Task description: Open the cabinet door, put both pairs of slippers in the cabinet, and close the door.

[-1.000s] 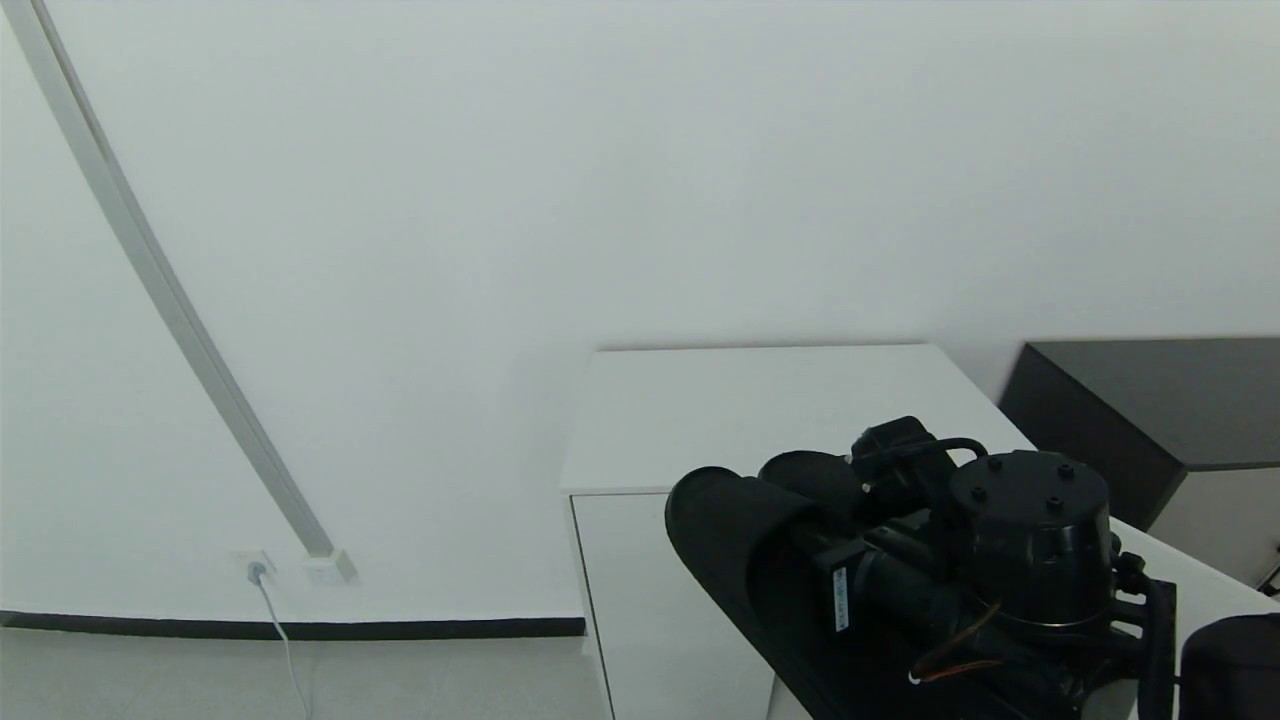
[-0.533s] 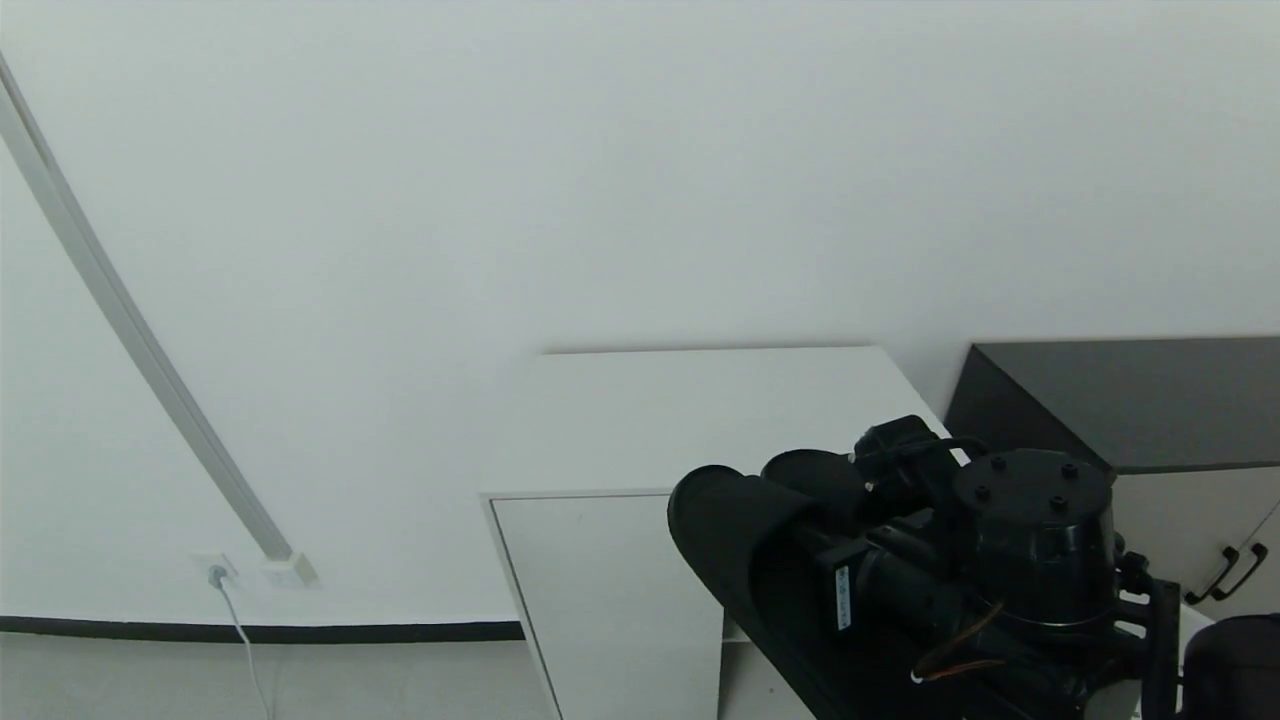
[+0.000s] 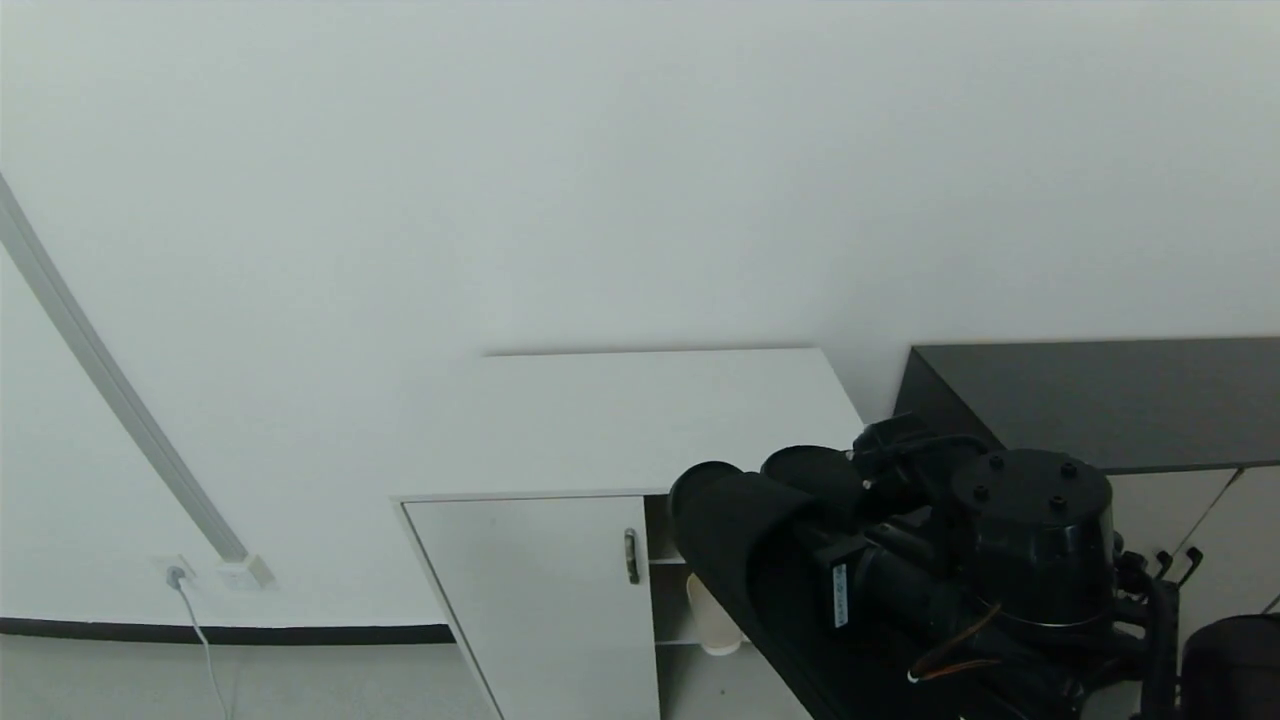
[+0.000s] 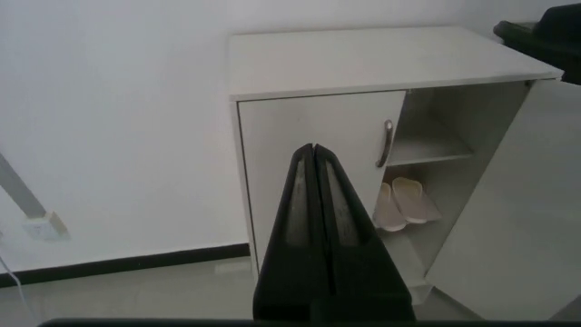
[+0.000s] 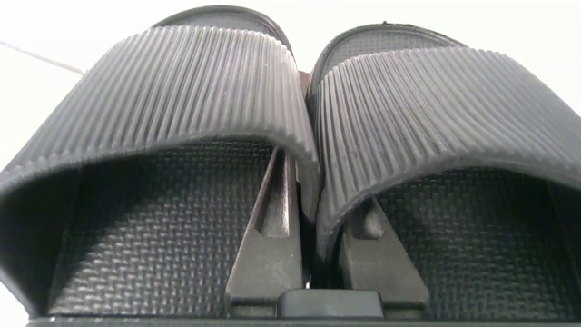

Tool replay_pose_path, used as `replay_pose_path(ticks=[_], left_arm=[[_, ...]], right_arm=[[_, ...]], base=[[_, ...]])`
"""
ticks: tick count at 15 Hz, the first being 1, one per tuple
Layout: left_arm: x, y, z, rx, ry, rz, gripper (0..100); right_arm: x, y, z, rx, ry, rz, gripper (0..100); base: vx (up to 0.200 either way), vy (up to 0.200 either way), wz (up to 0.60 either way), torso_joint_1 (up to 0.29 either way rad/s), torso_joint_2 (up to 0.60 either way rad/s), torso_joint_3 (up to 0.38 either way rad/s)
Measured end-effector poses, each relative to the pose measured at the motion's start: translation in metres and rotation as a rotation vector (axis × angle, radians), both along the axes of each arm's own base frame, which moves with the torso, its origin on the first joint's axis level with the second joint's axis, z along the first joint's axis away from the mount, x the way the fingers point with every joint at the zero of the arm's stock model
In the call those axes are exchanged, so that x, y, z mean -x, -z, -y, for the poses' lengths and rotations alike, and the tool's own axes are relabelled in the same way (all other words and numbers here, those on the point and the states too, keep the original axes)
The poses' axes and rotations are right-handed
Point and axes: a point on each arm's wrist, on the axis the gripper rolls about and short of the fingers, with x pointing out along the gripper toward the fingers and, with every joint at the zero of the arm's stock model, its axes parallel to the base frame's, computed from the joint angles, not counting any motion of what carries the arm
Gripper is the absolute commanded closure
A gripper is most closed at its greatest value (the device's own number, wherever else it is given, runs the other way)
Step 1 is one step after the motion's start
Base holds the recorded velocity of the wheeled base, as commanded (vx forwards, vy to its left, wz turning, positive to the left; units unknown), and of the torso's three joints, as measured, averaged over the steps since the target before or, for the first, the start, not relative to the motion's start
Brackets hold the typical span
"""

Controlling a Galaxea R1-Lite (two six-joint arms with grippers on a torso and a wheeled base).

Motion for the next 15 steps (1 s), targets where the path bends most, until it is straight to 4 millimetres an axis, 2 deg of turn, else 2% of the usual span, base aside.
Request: replay_pose_path(ticks=[15], left_arm=[[0.0000,-0.0001,0.0000,0.001,0.000,0.000,100]], right_arm=[[0.0026,0.0067,0.0023,0.014,-0.003,-0.011,100]], base=[[0.000,0.000,0.00,0.000,0.00,0.000]])
